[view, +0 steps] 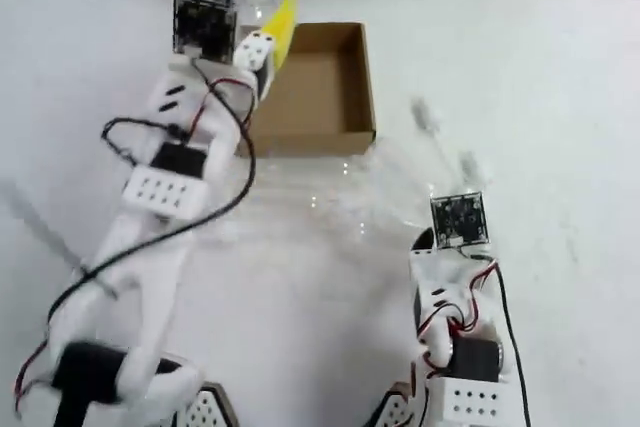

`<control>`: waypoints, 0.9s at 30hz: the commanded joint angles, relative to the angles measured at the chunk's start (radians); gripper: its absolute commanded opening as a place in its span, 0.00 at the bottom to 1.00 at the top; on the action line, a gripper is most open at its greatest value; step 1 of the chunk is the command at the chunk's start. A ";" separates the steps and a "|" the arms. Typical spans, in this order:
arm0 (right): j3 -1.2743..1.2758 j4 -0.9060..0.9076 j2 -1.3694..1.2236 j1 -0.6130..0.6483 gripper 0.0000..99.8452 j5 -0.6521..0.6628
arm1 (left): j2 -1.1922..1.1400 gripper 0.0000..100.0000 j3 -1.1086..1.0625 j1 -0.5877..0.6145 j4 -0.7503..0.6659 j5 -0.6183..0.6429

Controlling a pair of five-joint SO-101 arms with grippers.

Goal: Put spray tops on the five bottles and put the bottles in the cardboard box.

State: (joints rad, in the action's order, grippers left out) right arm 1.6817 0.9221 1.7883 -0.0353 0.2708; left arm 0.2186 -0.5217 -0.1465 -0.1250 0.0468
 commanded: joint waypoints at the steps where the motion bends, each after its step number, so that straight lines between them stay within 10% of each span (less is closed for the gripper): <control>1: 0.009 -0.019 0.012 -0.005 0.07 0.011 | -0.116 0.02 0.112 0.018 -0.152 0.104; 27: 0.009 -0.021 0.012 0.012 0.07 0.012 | -1.064 0.02 0.830 0.102 -0.384 0.129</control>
State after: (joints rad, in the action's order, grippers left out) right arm 1.6817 0.9221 1.7883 -0.0322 0.2739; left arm -0.8186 0.1703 -0.0514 -0.4826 0.1665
